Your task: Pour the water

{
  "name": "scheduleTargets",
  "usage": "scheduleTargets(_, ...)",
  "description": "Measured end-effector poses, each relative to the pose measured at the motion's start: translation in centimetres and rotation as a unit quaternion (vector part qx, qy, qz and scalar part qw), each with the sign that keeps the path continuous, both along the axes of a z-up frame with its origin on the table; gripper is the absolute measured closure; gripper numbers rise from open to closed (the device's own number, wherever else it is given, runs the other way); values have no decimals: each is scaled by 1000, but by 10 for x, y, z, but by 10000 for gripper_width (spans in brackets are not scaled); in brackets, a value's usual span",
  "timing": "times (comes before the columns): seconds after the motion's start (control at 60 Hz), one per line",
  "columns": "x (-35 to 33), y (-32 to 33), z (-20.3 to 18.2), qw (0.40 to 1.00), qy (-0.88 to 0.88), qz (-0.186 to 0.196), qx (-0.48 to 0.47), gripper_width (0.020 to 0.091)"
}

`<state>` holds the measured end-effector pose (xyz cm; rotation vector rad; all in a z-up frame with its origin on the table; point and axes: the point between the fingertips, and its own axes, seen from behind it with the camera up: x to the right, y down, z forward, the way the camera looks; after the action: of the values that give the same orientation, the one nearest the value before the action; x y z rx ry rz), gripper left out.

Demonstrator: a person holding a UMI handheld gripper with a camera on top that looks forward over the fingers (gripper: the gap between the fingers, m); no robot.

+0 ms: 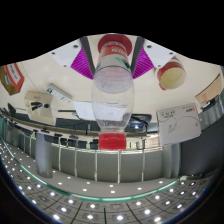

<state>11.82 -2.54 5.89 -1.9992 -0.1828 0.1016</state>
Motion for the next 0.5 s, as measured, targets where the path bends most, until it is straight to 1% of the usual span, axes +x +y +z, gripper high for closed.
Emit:
scheduleTargets(0.05,3,-7,-6,1000,-17,-6,-21,228)
scheduleTargets(0.083,3,-13,-5,999,-25,-10,-27,272)
scheduleTargets(0.1,3,-16,-3,999,-28,-11,-29,277)
scheduleTargets(0.15,5,-31,6,998,-37,-19,-39,235)
scheduleTargets(0.217,3,-55,25,997,-41,-35,-46,247)
scheduleTargets(0.35,-19,-121,66,994,-36,-66,-80,246)
scheduleTargets(0.467,-47,-179,99,991,-43,-83,-98,249)
scheduleTargets(0.5,-52,-194,103,990,-44,-87,-105,247)
